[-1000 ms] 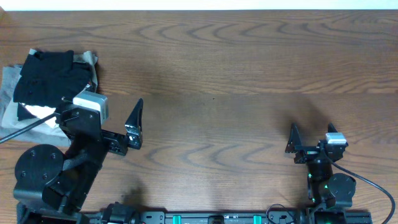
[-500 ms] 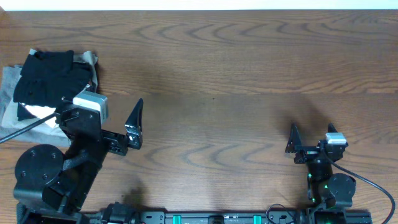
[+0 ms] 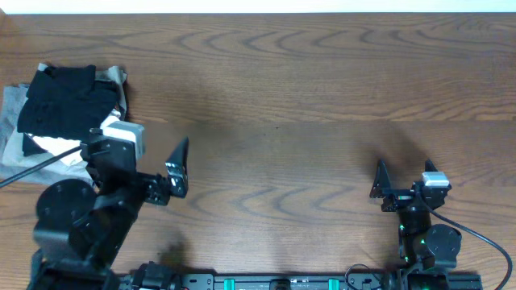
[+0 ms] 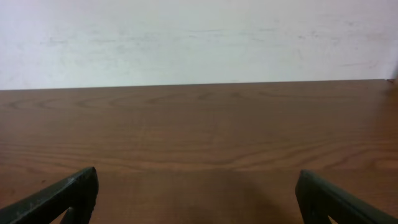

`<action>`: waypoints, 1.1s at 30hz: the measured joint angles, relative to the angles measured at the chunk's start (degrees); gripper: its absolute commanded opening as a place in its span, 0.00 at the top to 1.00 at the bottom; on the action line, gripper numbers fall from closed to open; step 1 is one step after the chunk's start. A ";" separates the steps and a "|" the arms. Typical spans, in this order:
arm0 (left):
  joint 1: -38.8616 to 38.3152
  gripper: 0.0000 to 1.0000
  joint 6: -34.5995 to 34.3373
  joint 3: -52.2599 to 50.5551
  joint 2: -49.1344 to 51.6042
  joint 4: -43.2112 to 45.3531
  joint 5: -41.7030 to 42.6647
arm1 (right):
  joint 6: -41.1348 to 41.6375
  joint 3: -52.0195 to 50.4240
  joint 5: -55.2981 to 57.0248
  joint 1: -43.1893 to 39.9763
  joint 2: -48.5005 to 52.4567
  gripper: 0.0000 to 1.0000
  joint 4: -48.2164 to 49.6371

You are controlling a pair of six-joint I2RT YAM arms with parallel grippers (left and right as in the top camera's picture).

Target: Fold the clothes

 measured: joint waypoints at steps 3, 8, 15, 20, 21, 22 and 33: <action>-0.11 0.02 -4.44 -4.87 -0.39 1.97 -4.46 | 0.00 0.00 0.00 0.00 0.00 0.01 0.00; -0.11 0.02 -7.78 -17.22 -2.71 10.73 -8.26 | 0.00 0.00 0.00 0.00 0.00 0.01 0.00; -0.02 0.02 -8.81 -36.79 -12.90 28.26 -9.75 | 0.00 0.00 0.07 0.00 0.00 0.01 0.00; 3.08 0.02 -8.83 -49.03 -19.04 37.64 -9.88 | 0.00 0.00 0.07 0.00 0.00 0.01 -0.02; 3.69 0.02 -8.85 -50.90 -19.63 39.17 -9.97 | 0.00 0.00 0.07 0.00 0.00 0.01 0.00; 4.17 0.02 -8.92 -52.70 -20.04 41.11 -10.16 | 0.00 0.00 0.07 0.00 0.00 0.01 -0.02; 5.03 0.02 -8.98 -63.67 -29.22 45.18 -11.45 | 0.00 0.00 0.13 0.00 0.00 0.01 0.00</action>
